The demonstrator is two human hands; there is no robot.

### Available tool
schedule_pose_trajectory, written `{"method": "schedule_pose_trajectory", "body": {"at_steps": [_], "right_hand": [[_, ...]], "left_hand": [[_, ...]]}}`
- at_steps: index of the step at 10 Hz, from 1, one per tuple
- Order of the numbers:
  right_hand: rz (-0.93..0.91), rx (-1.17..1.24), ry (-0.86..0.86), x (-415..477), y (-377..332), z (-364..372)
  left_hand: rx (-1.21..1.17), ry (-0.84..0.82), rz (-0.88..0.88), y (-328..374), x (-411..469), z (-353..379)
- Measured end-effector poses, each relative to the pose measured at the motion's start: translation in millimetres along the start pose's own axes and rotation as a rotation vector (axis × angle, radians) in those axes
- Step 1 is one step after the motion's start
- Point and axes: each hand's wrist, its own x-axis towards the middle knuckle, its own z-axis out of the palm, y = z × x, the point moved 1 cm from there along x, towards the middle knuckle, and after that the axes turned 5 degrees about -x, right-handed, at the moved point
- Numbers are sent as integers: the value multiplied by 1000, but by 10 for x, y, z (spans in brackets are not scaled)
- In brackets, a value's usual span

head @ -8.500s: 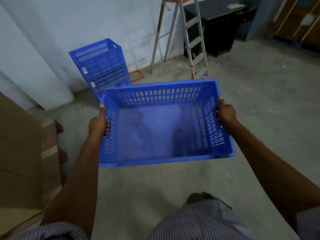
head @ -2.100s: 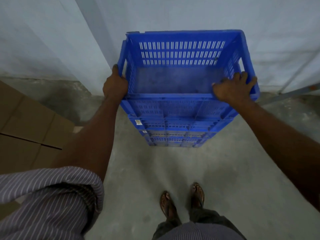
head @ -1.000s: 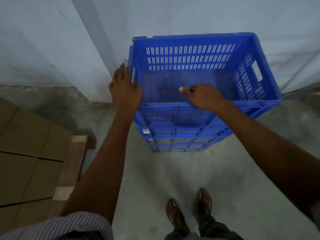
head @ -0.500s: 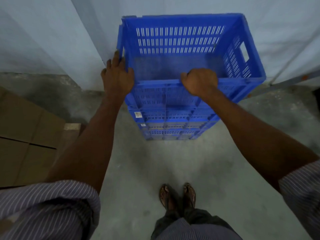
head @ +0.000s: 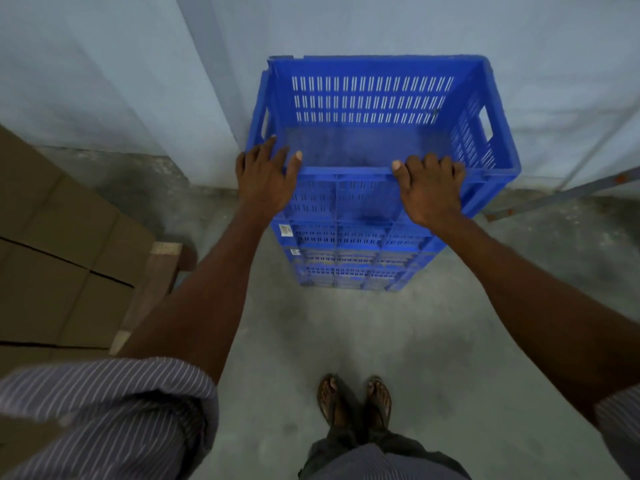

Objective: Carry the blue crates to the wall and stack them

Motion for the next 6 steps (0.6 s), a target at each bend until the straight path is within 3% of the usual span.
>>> {"method": "schedule_pose_trajectory", "body": {"at_steps": [1,3,4,5,6], "right_hand": [[-69,12,-142,64,85,-17],[-146,36,-189,16,166,-119],[-173,15,-277,-90,143,-371],[-144,55,-266,-223,217,-558],[-23,228,-236,-458,295,-904]], "left_hand": [[25,11,9,82,-67,-30],[-48,-89,-33,204,-349,-91],[-20,-264,22,125,-494,-312],[-108,-348,-29,110,-631,-486],[-74,-315,-33,89,-859,-844]]}}
